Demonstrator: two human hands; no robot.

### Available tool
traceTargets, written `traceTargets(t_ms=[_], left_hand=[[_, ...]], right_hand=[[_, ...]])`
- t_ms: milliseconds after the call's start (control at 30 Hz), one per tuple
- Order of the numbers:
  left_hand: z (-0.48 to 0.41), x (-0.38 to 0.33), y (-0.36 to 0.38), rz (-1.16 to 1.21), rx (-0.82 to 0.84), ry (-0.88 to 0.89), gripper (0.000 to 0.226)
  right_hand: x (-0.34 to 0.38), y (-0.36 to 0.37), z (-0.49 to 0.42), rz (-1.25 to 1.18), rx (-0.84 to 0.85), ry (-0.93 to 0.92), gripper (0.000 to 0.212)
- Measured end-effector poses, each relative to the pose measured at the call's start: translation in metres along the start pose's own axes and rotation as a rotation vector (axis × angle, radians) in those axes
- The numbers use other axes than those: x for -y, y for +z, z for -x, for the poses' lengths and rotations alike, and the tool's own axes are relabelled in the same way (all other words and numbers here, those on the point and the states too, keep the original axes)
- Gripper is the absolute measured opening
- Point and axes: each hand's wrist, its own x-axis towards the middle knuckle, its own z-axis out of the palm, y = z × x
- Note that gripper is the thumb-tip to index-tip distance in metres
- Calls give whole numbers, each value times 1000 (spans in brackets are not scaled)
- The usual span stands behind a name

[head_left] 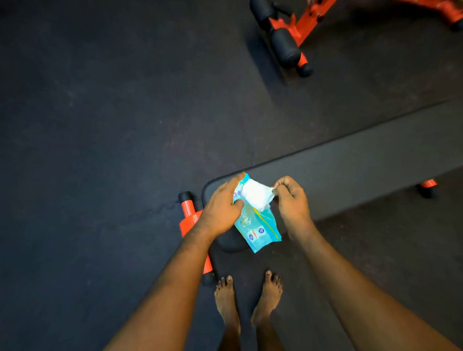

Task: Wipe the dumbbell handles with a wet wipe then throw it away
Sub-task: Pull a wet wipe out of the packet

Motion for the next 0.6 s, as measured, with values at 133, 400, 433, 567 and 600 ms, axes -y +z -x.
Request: traceTargets(t_ms=[133, 400, 433, 567, 600], left_hand=[[13, -63, -44, 178, 52, 75, 69], [43, -190, -129, -30, -110, 285, 25], [46, -204, -137, -38, -132, 317, 24], [64, -262, -170, -74, -244, 462, 23], [66, -274, -177, -84, -259, 487, 23]], right_hand=[[64, -10, 13, -3, 60, -85, 19], [207, -34, 44, 6, 64, -292, 5], [222, -36, 47, -5, 65, -298, 5], [289, -45, 62, -86, 101, -299, 4], [303, -47, 65, -109, 130, -293, 5]])
